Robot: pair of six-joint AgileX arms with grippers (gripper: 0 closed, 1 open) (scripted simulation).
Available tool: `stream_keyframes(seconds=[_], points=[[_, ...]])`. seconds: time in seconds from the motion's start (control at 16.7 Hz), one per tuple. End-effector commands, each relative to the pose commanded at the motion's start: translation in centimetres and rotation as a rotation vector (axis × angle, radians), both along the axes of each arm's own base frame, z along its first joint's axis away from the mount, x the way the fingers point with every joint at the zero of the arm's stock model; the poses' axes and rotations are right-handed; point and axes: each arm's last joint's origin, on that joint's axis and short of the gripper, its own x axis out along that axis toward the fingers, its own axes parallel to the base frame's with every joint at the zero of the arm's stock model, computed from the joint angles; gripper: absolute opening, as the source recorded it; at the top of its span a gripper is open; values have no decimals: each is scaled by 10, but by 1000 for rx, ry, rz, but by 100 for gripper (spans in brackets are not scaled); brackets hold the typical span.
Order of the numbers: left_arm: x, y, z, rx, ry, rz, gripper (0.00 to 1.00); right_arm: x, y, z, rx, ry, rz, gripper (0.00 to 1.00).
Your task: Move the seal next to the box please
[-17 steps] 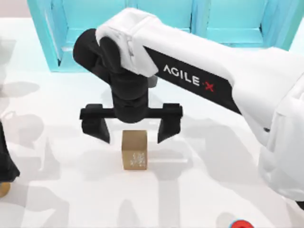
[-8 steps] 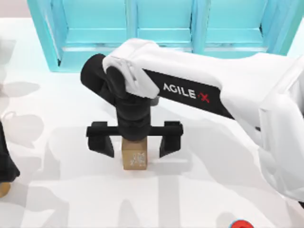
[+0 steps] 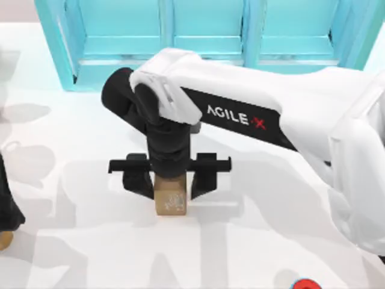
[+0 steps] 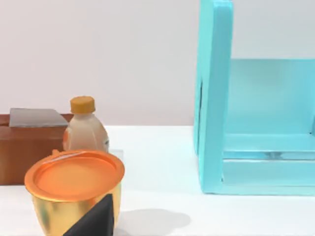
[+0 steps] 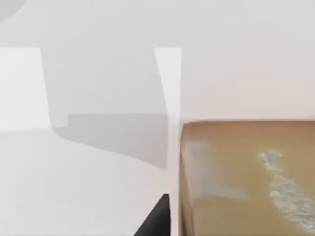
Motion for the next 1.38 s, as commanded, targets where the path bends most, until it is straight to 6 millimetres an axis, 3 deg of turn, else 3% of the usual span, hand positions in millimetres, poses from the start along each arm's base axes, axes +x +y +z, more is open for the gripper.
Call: stream_keyframes(seconds=[0.36,0.96,1.38], points=[[0,0,0,0,0,0,100,0,0,0,0,0,0,2],[0,0,0,0,0,0,100,1,-1,0,-1,1,-4,0],[0,0,0,0,0,0,100,1,0,47,-3,3,-5,0]])
